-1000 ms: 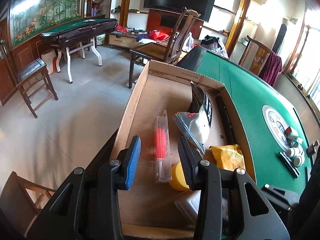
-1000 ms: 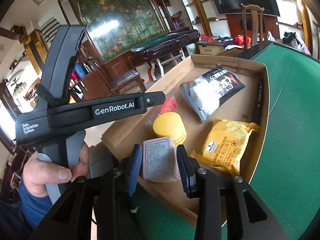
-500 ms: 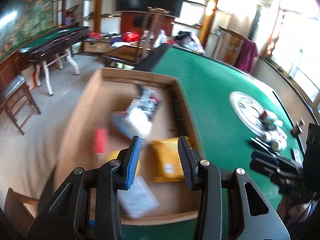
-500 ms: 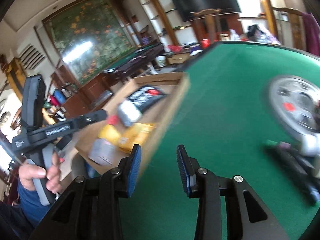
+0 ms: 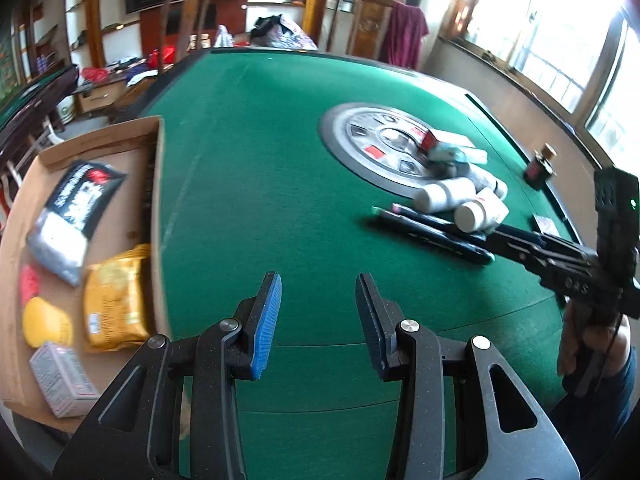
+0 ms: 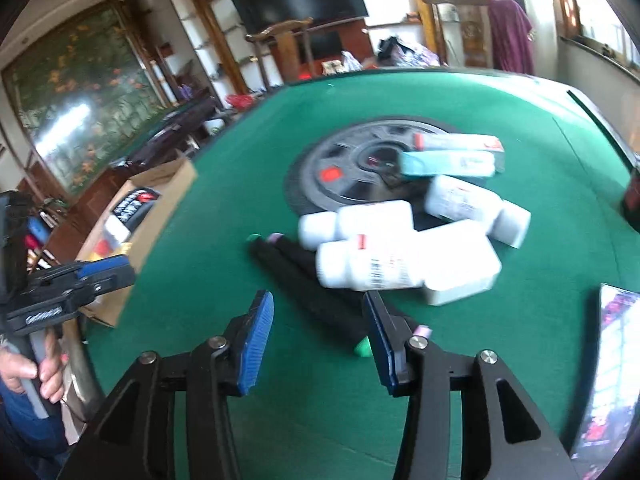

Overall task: Organize objects
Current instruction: 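Move both tools back over the black markers on the table, then grasp a black marker with the left gripper while the right gripper grasps another marker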

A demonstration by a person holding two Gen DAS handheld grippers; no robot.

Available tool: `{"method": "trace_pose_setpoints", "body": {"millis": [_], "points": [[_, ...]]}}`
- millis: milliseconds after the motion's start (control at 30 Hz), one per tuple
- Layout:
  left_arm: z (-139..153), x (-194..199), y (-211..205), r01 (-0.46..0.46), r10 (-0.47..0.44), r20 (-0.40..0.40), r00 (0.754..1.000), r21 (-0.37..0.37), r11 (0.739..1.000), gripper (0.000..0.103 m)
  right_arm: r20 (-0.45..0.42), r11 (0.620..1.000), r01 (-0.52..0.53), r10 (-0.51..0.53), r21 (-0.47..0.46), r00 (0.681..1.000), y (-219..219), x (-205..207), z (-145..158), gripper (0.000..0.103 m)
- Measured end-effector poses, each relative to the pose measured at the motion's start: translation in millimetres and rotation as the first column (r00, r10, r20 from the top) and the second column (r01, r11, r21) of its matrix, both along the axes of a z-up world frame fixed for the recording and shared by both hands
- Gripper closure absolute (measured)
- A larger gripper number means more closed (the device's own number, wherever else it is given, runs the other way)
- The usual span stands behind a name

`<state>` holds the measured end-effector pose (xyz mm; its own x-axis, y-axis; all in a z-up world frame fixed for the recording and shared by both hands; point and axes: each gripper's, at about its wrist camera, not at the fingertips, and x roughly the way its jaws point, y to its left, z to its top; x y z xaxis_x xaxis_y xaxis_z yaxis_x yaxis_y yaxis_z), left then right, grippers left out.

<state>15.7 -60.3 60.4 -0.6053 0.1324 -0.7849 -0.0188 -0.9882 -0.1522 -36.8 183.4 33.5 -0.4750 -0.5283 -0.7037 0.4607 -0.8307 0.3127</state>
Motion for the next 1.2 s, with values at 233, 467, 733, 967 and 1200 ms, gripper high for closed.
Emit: {"method": "trace_pose_setpoints", "body": {"millis": [233,467,733,967,1200], "points": [[-7,-12,13,0.021,-0.021,0.028,0.999,-0.016,1.000,0.064,0.039,0.999,0.028,-0.027,-0.016,0.999,9,-16,-17,0.056],[-15,-18,13,0.008,-0.007,0.049,0.999,-0.012,1.000,0.064,0.127,0.991,-0.047,0.063,-0.126,0.990,2,-14,-28,0.056],[-20,-28,10,-0.016,0.016,0.072,0.997,-0.009,1.000,0.064,0.140,0.973,-0.104,0.135,-0.206,0.981,-1,-4,-20,0.056],[-24,-52,39,0.047,-0.056,0.126,0.990,0.075,0.996,0.065,0.116,0.983,-0.060,0.081,-0.175,0.990,7,-2,-15,0.056],[-31,-82,65,0.050,-0.073,0.172,0.982,0.137,0.989,0.065,0.116,0.984,-0.016,0.037,-0.176,0.993,15,-5,-13,0.056]]}}
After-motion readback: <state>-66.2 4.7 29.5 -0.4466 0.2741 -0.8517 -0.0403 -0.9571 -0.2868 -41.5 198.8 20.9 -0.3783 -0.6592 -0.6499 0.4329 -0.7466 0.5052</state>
